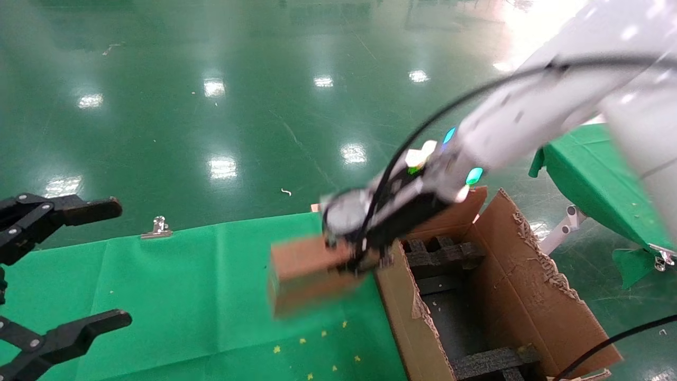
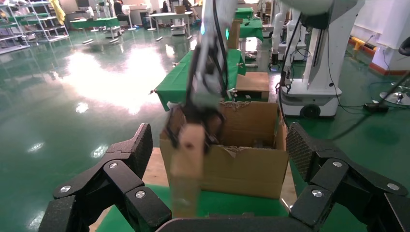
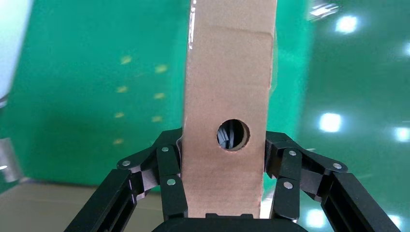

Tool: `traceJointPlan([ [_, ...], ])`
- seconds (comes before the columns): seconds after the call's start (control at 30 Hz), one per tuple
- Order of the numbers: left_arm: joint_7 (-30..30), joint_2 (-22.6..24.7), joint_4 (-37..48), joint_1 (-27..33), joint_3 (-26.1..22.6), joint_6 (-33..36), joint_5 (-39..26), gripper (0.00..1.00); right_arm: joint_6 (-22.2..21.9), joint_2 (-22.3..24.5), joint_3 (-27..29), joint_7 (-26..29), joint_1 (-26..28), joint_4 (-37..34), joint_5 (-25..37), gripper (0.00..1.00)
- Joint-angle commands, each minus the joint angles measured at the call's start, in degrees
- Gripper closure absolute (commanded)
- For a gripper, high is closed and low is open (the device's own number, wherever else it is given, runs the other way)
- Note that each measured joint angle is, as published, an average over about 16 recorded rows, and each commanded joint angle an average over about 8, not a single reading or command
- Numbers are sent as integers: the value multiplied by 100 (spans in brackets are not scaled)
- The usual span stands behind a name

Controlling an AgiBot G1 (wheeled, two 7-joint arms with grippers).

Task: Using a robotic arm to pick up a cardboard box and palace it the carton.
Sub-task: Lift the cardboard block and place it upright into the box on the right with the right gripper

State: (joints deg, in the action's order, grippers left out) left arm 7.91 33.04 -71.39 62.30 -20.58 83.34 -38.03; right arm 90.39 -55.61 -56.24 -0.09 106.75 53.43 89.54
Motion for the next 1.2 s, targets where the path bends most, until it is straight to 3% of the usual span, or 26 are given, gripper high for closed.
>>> traceJointPlan([
  [0.03,0,0,0,0,0,0,0,0,46,23,25,-68,279,-167,-79,100],
  [0.3,0,0,0,0,0,0,0,0,100,87,-449,-548,1396,-763,-482,100],
  [0.57,0,0,0,0,0,0,0,0,94,259,-1054,-693,1751,-1076,-1162,100],
  [0.8,0,0,0,0,-1,0,0,0,106,744,-1591,-806,2056,-1248,-1547,100],
  [1.2,0,0,0,0,-1,0,1,0,127,1747,-2966,-869,2962,-1291,-1480,100],
])
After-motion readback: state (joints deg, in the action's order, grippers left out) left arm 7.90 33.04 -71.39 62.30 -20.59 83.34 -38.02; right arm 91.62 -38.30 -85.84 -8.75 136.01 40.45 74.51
